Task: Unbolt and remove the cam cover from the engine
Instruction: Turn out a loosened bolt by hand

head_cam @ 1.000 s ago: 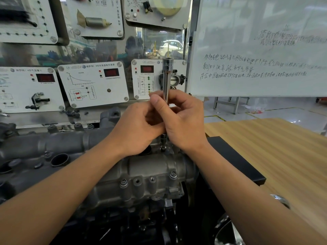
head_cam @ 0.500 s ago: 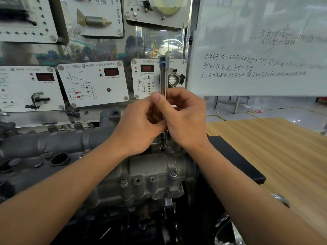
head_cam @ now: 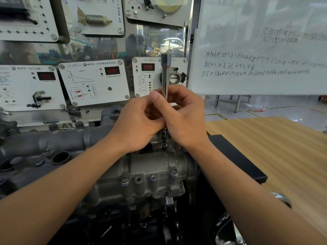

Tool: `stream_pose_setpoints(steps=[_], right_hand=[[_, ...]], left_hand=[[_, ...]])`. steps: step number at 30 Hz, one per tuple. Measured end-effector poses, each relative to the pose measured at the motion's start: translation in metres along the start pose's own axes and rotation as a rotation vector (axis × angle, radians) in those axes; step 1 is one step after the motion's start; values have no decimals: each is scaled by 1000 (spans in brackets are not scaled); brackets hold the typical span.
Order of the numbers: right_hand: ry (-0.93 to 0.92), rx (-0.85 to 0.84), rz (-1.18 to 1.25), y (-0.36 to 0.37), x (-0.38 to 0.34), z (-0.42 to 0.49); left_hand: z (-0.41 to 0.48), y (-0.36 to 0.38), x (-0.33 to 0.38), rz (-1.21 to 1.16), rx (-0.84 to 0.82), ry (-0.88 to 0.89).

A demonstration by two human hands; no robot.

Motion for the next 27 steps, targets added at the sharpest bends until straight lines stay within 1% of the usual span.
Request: stream_pose_setpoints(steps=[3, 8, 10, 12, 14, 16, 19, 23, 24, 27], right_hand=[[-25, 52, -23, -5, 0, 0], [-11, -38, -49, 0, 2, 2], [17, -69, 7, 3, 4, 2], [4, -83, 25, 4, 2, 2], [-17, -60, 0, 3, 0, 1], [-24, -2, -10, 1, -1, 0], [-44, 25, -31, -3, -3, -1], [-17, -42, -55, 0, -1, 1], [-11, -61, -61, 2, 0, 0], [13, -81, -16, 6, 0, 0]], left_hand=[[1, 1, -2, -22, 2, -17], [-3, 6, 0, -97, -159, 21], [-4, 5, -1, -85, -143, 9], [-3, 2, -2, -32, -78, 8], [-2, 1, 0, 12, -21, 12], [0, 2, 2, 33, 3, 21], [0, 3, 0, 22, -15, 14], [-4, 7, 2, -93, -164, 30], [-5, 7, 2, -101, -175, 24], [-4, 3, 0, -48, -105, 9]])
Point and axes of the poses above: each hand's wrist, its own z-axis towards the middle knuckle, its own y-axis out of the palm, x = y × z, the point moved 5 cm from there along z, towards the middle knuckle, and after that the axes turned 8 degrees about -x, right-handed, at the moved point
